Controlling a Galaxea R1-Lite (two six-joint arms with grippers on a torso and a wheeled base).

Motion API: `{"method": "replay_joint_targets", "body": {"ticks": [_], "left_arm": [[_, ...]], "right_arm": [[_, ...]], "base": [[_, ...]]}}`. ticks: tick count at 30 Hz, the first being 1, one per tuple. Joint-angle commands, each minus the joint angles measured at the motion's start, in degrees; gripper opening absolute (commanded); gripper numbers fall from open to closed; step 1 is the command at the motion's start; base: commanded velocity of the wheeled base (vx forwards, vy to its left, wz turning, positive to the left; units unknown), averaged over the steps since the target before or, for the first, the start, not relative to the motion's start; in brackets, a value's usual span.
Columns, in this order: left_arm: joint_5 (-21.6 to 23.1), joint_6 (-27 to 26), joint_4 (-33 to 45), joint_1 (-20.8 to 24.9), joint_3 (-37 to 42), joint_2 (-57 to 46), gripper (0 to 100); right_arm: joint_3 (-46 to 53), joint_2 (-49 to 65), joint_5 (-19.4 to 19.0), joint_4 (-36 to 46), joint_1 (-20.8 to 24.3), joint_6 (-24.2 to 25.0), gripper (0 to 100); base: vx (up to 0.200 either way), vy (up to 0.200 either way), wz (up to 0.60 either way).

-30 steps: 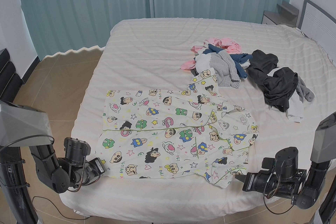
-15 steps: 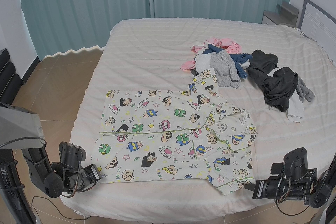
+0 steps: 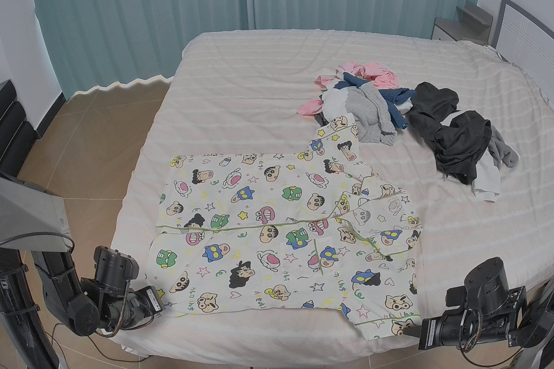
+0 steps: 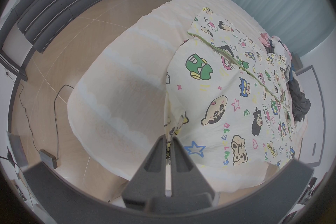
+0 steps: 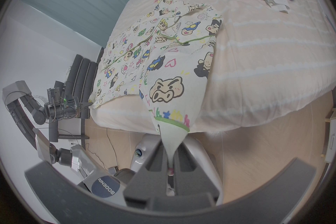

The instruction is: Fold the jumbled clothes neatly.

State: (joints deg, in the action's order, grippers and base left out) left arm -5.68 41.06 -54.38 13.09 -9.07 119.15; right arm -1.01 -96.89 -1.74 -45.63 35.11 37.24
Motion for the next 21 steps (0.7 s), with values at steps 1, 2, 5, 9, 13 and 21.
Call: {"method": "replay_joint_targets", "body": {"ticks": [1,2,5,9,13,21], "left_arm": [[0.14,-0.10,0.07,0.53,1.69,-0.15,0],[0.14,-0.10,0.07,0.53,1.69,-0.15,0],[1.55,-1.51,0.07,1.15,3.53,-0.50,0],[2.08,-3.97,0.24,1.23,5.38,-1.03,0],[2.08,-4.67,0.07,1.23,6.17,-1.11,0],[2.17,-6.17,0.51,2.46,7.66,-3.05,0]], "right_arm": [[1.01,3.02,-0.01,3.18,1.81,0.37,0],[1.01,3.02,-0.01,3.27,1.81,0.37,0],[1.01,4.43,-0.01,5.73,1.89,0.37,0],[1.01,5.84,-0.01,8.89,2.33,0.37,0],[1.01,6.01,-0.01,10.12,2.68,0.37,0],[1.01,6.01,-0.01,11.44,3.30,0.37,0]], "base": [[0.000,0.000,0.00],[0.000,0.000,0.00],[0.000,0.000,0.00],[0.000,0.000,0.00],[0.000,0.000,0.00],[0.000,0.000,0.00]]}}
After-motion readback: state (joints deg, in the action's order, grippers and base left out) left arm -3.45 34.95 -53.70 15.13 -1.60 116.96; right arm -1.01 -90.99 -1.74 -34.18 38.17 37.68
